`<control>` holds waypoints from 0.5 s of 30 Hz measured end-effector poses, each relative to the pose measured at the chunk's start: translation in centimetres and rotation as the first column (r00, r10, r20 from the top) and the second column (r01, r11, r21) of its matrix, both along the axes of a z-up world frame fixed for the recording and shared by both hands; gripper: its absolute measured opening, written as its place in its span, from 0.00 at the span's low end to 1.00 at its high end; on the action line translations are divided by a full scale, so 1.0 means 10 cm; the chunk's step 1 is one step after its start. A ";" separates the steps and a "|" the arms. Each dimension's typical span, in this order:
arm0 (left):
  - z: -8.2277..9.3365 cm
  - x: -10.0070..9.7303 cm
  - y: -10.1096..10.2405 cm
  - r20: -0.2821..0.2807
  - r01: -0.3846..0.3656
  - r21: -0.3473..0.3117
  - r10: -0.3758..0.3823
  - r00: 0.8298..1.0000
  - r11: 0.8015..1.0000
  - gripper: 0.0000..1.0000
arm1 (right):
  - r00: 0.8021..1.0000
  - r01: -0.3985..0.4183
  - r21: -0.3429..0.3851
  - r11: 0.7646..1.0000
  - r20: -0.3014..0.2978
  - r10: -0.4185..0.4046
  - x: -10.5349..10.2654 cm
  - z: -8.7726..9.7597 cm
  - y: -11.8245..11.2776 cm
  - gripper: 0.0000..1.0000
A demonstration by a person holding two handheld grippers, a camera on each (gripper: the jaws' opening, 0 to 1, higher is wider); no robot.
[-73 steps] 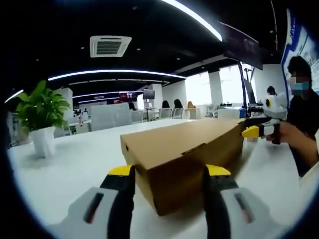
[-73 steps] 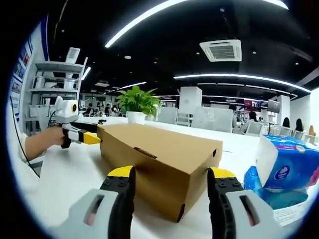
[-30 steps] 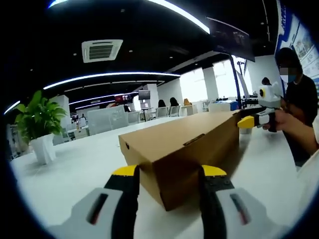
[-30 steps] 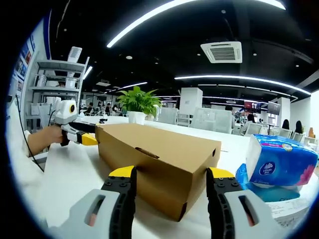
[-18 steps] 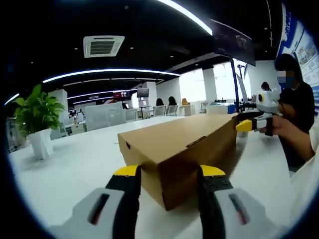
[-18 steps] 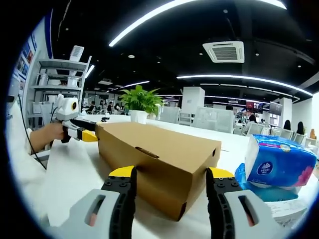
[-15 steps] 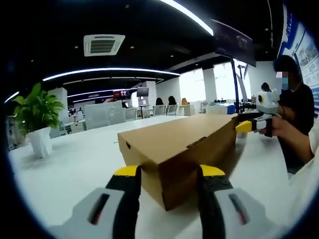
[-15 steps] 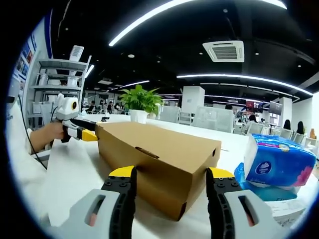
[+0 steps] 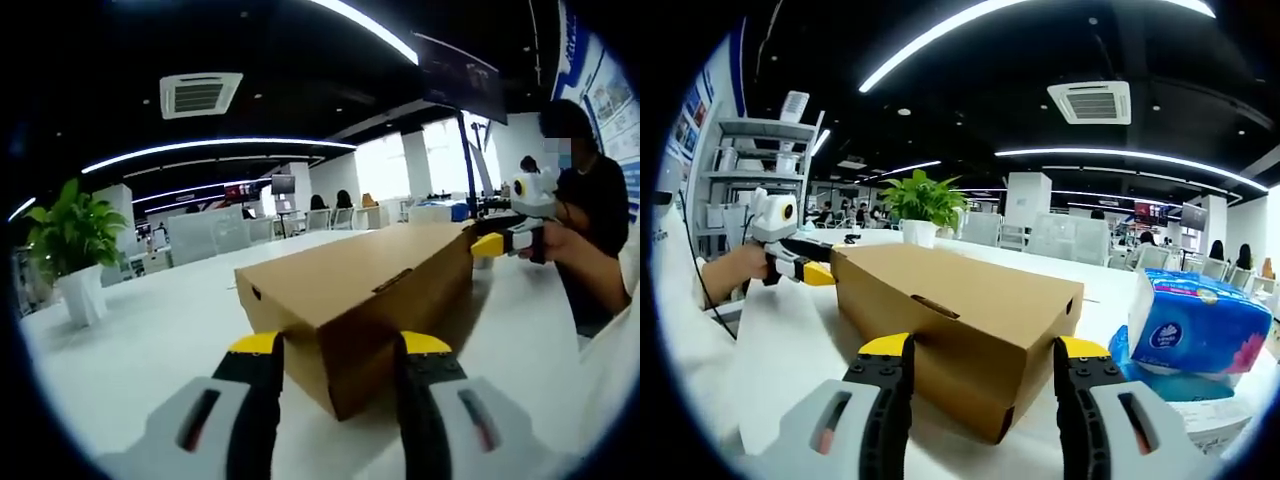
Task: Operate the shoe box by opening the lid, removing the specified soft item, and placing it in the target area until the item is outside and the box remains undamaged.
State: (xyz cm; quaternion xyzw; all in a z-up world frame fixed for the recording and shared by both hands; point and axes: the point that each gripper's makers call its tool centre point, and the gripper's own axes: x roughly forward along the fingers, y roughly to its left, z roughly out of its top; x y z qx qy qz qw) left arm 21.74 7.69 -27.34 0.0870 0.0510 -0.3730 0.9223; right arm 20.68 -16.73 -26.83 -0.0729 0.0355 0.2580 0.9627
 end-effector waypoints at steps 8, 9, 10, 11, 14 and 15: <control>0.01 -0.03 -0.04 -0.005 0.000 -0.015 0.000 1.000 1.000 0.45 | 1.000 -0.005 -0.028 1.000 0.004 0.005 -0.01 -0.01 -0.02 0.57; 0.01 -0.03 -0.04 -0.005 0.000 -0.016 -0.001 1.000 1.000 0.45 | 1.000 -0.003 -0.029 1.000 0.002 0.003 -0.01 -0.01 -0.03 0.57; 0.01 -0.03 -0.05 -0.005 0.001 -0.017 -0.001 1.000 1.000 0.45 | 1.000 -0.003 -0.030 1.000 0.001 0.003 -0.01 -0.01 -0.03 0.57; 0.01 -0.04 -0.05 -0.004 0.001 -0.016 -0.001 1.000 1.000 0.45 | 1.000 -0.003 -0.030 1.000 0.001 0.003 -0.01 -0.01 -0.03 0.57; 0.01 -0.04 -0.05 -0.003 0.002 -0.015 -0.002 1.000 1.000 0.45 | 1.000 -0.003 -0.031 1.000 -0.002 0.003 -0.01 -0.01 -0.04 0.57; 0.00 -0.05 -0.07 0.010 0.008 -0.006 -0.008 1.000 1.000 0.45 | 1.000 -0.003 -0.032 0.999 -0.002 0.003 -0.02 -0.01 -0.05 0.57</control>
